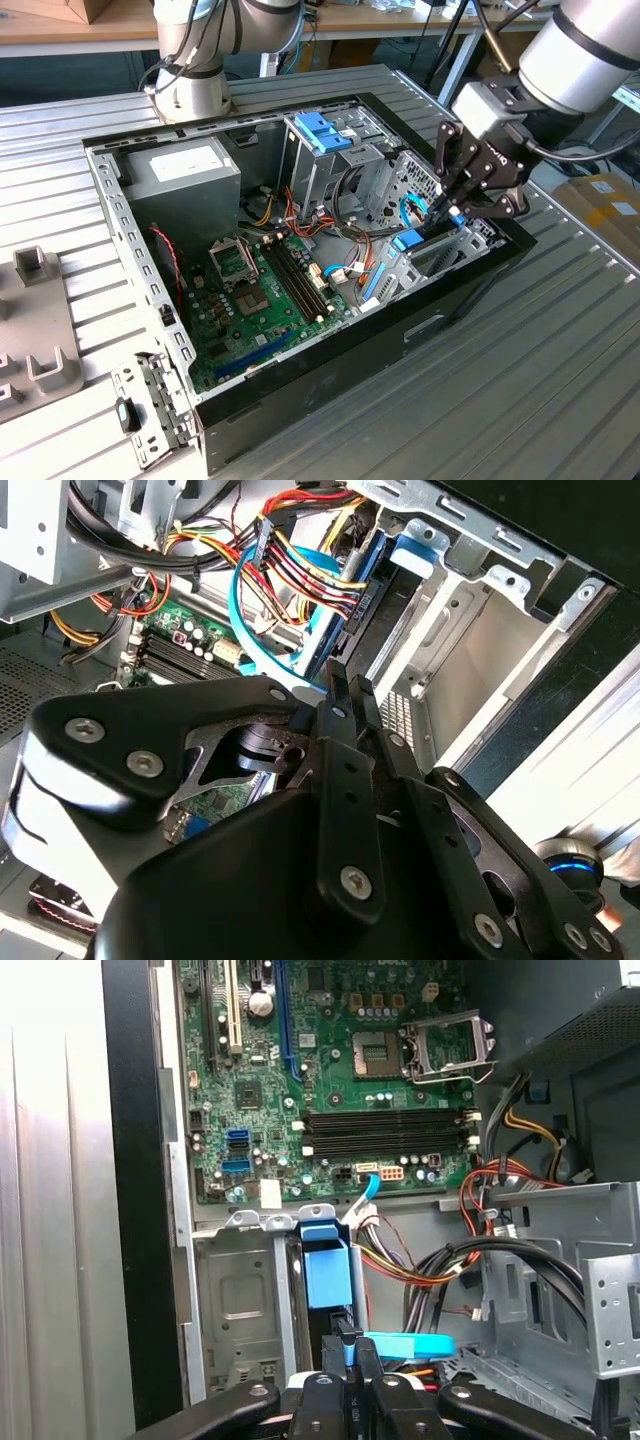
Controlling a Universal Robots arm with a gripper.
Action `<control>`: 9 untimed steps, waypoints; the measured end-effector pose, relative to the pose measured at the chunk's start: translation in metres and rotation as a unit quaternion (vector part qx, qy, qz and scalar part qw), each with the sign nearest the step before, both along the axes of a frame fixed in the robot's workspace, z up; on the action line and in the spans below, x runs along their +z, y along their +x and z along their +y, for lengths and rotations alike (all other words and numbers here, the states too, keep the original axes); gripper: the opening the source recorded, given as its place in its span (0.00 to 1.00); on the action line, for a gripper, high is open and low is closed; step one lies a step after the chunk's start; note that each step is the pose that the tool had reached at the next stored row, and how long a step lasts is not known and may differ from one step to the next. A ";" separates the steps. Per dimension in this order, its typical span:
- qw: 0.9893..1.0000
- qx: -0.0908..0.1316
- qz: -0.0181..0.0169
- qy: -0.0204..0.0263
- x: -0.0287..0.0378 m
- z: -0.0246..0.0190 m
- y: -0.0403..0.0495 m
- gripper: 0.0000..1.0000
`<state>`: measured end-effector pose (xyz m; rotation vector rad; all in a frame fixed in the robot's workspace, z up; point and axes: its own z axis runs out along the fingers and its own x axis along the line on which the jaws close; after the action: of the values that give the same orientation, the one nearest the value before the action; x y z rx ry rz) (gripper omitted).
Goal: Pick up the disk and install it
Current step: 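Insert the second disk wire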
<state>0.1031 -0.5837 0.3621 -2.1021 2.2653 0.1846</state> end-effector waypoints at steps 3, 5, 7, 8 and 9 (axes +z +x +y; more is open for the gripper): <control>1.000 0.000 0.000 0.000 -0.0005 -0.0007 -0.0013 0.16; 1.000 0.000 0.000 0.000 -0.0007 -0.0010 -0.0020 0.16; 1.000 0.000 0.000 0.000 -0.0010 -0.0013 -0.0027 0.16; 1.000 0.000 0.000 0.000 -0.0011 -0.0015 -0.0030 0.16; 1.000 0.000 0.000 0.000 -0.0014 -0.0017 -0.0034 0.16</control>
<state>0.0997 -0.5854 0.3607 -2.1021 2.2653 0.1846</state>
